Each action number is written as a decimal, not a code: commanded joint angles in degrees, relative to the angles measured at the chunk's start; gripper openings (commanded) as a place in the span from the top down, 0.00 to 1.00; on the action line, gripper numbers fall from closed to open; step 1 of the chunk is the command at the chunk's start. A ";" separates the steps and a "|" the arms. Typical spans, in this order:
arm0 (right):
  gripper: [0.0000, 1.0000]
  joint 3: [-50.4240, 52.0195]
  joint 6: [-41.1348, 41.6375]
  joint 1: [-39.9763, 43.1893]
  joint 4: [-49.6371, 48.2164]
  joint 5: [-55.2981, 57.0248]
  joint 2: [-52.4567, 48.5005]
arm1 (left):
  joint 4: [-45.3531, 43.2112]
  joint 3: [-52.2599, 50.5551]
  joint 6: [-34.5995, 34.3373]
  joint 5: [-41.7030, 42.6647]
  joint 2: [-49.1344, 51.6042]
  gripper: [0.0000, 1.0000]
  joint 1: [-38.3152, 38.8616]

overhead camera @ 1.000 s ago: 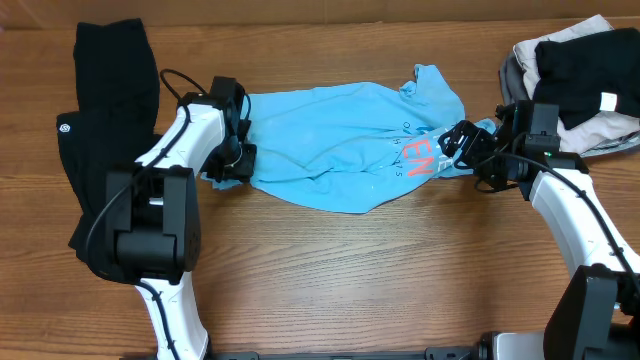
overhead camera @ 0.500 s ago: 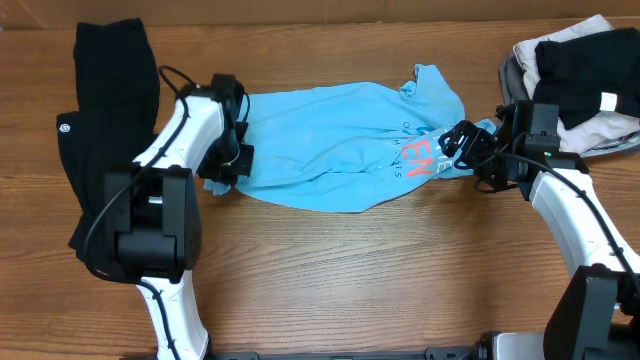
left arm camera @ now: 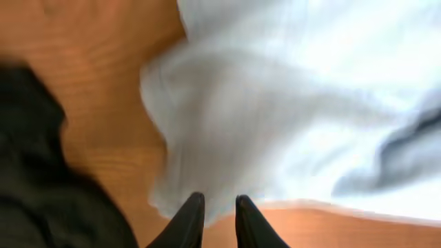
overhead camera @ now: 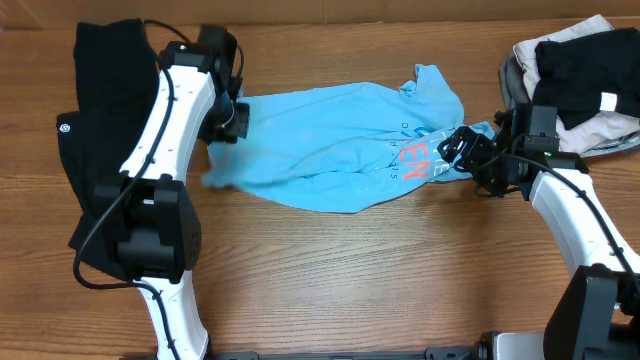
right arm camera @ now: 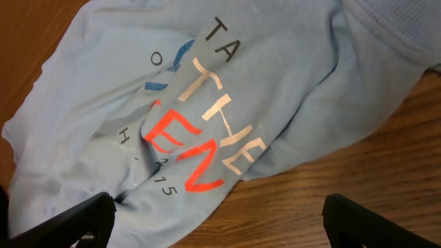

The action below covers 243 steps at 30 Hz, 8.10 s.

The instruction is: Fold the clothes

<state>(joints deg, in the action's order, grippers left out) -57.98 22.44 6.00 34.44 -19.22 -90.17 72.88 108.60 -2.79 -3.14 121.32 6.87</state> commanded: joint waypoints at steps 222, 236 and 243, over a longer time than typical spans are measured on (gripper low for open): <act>0.00 -0.85 -0.39 0.07 0.83 0.28 0.28 | -15.78 -29.46 -4.44 -7.19 0.90 0.52 16.02; 0.00 -0.87 -0.39 0.07 0.92 0.26 0.28 | -22.40 -38.36 -3.65 -4.70 0.92 0.96 16.02; 0.04 -0.98 -0.35 0.09 0.96 -1.70 0.46 | -11.15 -29.14 -3.56 1.51 -0.72 0.96 15.96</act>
<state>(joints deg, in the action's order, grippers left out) -57.98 22.44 6.00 35.57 -19.35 -90.17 55.86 77.21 -5.85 -7.51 116.46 23.46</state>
